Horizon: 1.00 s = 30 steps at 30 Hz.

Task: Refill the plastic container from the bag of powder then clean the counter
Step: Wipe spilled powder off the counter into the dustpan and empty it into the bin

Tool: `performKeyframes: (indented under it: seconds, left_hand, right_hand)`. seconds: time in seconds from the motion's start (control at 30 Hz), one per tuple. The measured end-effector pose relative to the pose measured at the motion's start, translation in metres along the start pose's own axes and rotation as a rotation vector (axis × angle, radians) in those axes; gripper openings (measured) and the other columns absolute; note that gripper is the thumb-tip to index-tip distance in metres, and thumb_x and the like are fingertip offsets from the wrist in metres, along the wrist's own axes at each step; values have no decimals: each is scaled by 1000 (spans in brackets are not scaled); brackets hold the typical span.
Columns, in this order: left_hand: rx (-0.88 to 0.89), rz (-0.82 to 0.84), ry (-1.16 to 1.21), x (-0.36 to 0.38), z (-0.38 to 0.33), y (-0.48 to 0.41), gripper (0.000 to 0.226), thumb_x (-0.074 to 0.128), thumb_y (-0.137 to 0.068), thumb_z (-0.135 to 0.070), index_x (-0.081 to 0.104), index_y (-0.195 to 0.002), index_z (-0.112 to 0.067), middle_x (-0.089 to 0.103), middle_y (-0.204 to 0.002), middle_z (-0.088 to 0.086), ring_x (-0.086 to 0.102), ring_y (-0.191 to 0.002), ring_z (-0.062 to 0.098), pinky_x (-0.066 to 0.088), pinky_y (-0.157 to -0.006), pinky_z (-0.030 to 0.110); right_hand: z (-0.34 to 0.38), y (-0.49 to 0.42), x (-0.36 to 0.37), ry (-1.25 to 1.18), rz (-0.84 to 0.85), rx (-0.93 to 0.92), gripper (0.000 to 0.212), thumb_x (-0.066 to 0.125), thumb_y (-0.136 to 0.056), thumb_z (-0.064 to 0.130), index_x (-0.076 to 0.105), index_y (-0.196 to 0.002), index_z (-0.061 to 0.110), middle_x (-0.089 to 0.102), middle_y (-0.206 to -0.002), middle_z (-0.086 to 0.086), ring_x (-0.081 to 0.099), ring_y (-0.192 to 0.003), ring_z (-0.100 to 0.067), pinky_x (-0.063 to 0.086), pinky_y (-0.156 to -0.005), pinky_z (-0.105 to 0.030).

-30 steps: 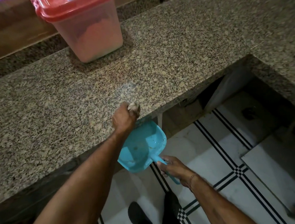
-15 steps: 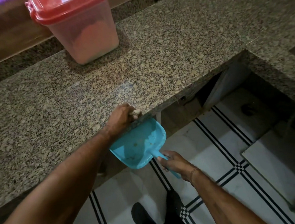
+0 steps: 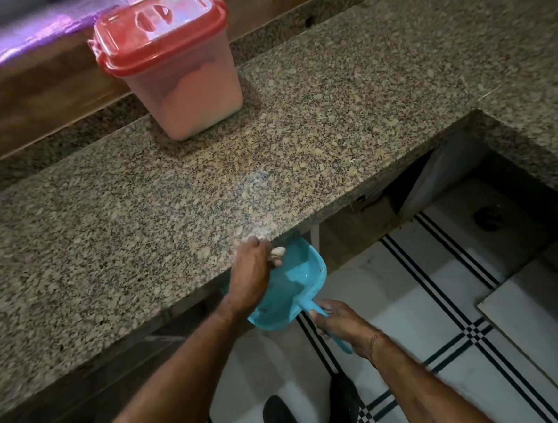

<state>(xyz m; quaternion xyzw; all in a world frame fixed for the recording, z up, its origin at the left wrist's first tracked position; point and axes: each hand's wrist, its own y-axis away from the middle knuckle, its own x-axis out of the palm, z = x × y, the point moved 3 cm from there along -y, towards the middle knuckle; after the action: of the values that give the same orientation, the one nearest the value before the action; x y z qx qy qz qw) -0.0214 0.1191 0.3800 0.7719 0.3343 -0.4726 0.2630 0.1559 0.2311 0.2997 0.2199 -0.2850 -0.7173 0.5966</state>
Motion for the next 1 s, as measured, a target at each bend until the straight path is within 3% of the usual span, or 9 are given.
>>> performKeyframes:
  seconds: [0.07, 0.17, 0.3, 0.5, 0.63, 0.67, 0.77, 0.9, 1.0]
  left_hand:
    - [-34, -77, 46, -12, 8, 1, 11, 60, -101, -25, 62, -100, -14, 51, -102, 2, 49, -92, 18, 43, -75, 26]
    - [-249, -254, 61, -38, 36, -9, 11, 56, -103, -22, 59, -108, -14, 45, -104, 1, 47, -92, 17, 41, -76, 29]
    - [-466, -223, -141, -38, 52, -15, 20, 62, -101, -27, 62, -113, -11, 54, -100, 3, 52, -85, 17, 43, -71, 28]
    - [-329, -210, 30, -18, -1, -57, 15, 61, -101, -34, 66, -106, -20, 67, -92, -6, 60, -79, 10, 38, -63, 20]
    - [-302, -135, 153, -22, 16, -75, 19, 61, -101, -40, 69, -105, -23, 73, -93, -3, 70, -82, 16, 61, -77, 37]
    - [-283, -120, 150, -26, 23, -78, 20, 62, -101, -40, 70, -106, -23, 74, -93, -1, 71, -80, 17, 63, -76, 38]
    - [-146, -64, 48, -27, 27, -85, 22, 63, -100, -37, 73, -112, -21, 74, -97, 2, 67, -73, 12, 53, -59, 24]
    - [168, 10, -66, -14, 12, -78, 34, 60, -102, -33, 68, -133, -22, 64, -116, 2, 59, -98, 15, 55, -81, 31]
    - [188, 86, -79, -14, 19, -84, 34, 60, -103, -31, 67, -134, -17, 64, -115, 2, 59, -93, 13, 51, -77, 24]
  right_hand:
    - [7, -2, 1, 21, 4, 0, 20, 57, -106, 28, 68, -116, 15, 59, -86, 2, 57, -76, -7, 52, -67, -16]
    - [11, -6, -2, 19, 3, -6, 18, 56, -106, 28, 67, -117, 18, 60, -85, 2, 56, -72, -5, 52, -63, -14]
    - [0, -13, -5, 36, -7, -8, 24, 58, -104, 32, 67, -124, 22, 61, -86, 2, 57, -74, -6, 52, -69, -20]
    - [-11, -18, -2, -8, 0, -32, 22, 61, -103, 32, 70, -119, 20, 61, -83, 5, 58, -70, -3, 52, -67, -19]
    - [-18, -14, 1, -19, 8, -40, 26, 62, -103, 28, 68, -125, 15, 60, -85, 3, 59, -67, -2, 51, -66, -22]
    - [-20, -13, 1, -21, 8, -37, 27, 63, -102, 28, 68, -125, 15, 61, -86, 3, 59, -68, -3, 52, -67, -22]
    - [-22, -9, -7, 10, -3, -39, 26, 64, -101, 32, 69, -120, 15, 63, -86, 5, 61, -72, -5, 53, -69, -23]
    - [-26, -9, -9, 30, -2, -41, 25, 62, -102, 31, 69, -120, 16, 62, -82, 2, 58, -69, -5, 53, -68, -23]
    - [-25, -9, -6, 39, 8, -27, 24, 62, -102, 32, 70, -120, 18, 62, -82, 1, 58, -73, -9, 54, -71, -25]
